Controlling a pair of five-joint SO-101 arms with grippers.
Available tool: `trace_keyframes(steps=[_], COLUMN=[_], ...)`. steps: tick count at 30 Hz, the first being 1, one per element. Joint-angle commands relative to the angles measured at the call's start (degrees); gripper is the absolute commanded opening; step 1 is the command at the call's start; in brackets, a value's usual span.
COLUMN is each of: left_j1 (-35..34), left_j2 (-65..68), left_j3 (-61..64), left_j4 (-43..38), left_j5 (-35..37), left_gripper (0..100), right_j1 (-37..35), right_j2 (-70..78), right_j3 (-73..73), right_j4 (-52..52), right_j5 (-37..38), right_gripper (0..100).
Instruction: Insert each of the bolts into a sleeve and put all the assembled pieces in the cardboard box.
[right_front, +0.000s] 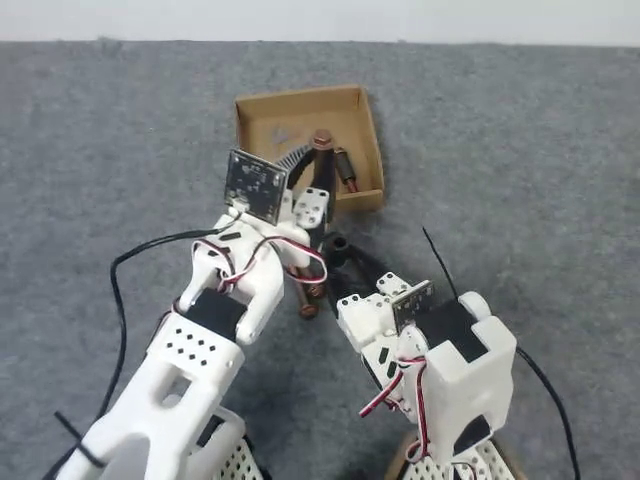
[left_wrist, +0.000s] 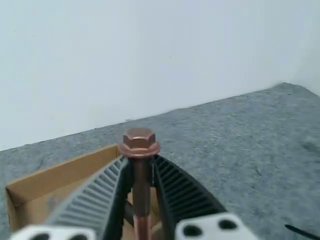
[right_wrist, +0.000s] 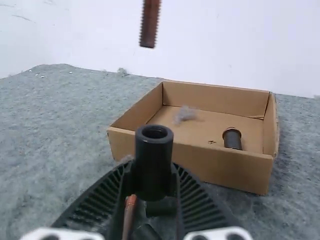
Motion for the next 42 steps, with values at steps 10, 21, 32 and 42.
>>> trace_keyframes(steps=[10, 21, 32, 42], left_j1=[-0.09, 0.44, 0.53, 3.87], left_j2=[-3.25, -2.9, -3.25, -3.34], left_j3=[0.04, 2.68, 7.25, 9.27], left_j4=[-1.67, 1.76, -3.87, -3.96], left_j5=[11.52, 11.52, 11.52, 9.05], left_gripper=[1, 1, 1, 1], right_j1=[-1.8, -1.54, -1.71, -1.63], right_j2=[-2.24, -2.24, -2.24, -2.24], right_j3=[1.41, 1.41, 1.41, 1.41], right_j4=[-1.01, -1.01, 1.19, 1.36], right_j5=[1.14, 1.23, 1.23, 1.23], right_gripper=[0.6, 0.6, 0.6, 0.6])
